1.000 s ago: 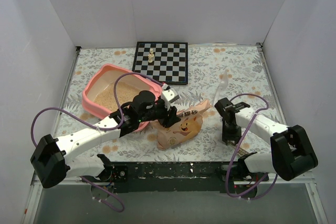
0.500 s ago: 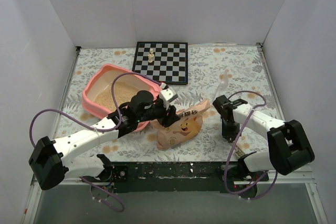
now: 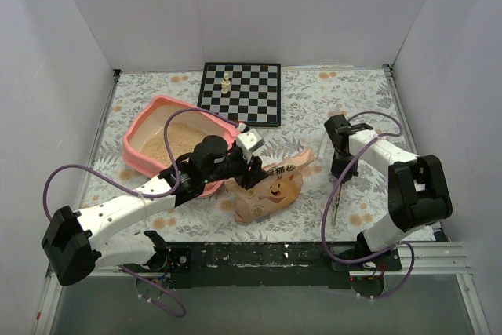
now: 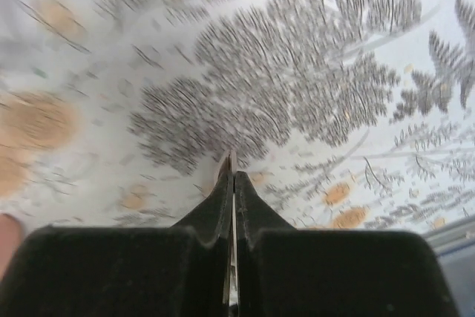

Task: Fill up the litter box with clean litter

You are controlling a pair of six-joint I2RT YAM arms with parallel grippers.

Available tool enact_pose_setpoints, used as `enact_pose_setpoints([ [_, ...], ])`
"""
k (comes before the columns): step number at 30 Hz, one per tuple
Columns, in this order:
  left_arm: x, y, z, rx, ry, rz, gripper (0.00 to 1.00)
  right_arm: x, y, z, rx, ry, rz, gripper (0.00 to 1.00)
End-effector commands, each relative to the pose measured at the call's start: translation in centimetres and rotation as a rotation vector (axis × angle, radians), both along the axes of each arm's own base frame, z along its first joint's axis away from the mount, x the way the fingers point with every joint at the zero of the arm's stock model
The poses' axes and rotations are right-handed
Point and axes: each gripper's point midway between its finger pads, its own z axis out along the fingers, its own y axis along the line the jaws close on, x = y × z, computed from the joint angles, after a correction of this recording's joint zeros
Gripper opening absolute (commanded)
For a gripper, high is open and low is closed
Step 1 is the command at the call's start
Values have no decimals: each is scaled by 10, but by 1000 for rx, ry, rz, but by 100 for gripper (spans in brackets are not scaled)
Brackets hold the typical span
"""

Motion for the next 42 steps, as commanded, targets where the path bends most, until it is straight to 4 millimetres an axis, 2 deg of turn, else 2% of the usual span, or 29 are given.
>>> enact_pose_setpoints([
  [1,6,4,18,-34,-50,33,47,58,13,22,36,-157,10,1],
  [7,7,5,17,-31,-50,37,47,69,12,35,26,-180,51,1],
  [11,5,4,20,-44,-57,27,47,70,7,60,25,-248,73,1],
  [14,1,2,26,-66,-66,0,51,70,8,90,49,-340,101,1],
  [16,-4,-1,37,-94,-79,-30,55,69,9,115,70,-407,126,1],
  [18,-7,-2,55,-129,-93,-48,57,69,15,146,120,-492,162,1],
  [22,-11,-5,95,-157,-104,-75,61,66,41,216,284,-676,291,1],
  [25,-23,-12,118,-157,-63,-153,62,56,64,264,404,-786,430,1],
  [30,-50,-27,168,-271,-25,-310,63,31,99,315,584,-847,672,1],
  [36,-63,-39,209,-387,-7,-419,66,-13,132,362,791,-908,931,1],
  [42,-65,-53,232,-492,72,-516,66,-54,147,398,933,-973,1094,1],
])
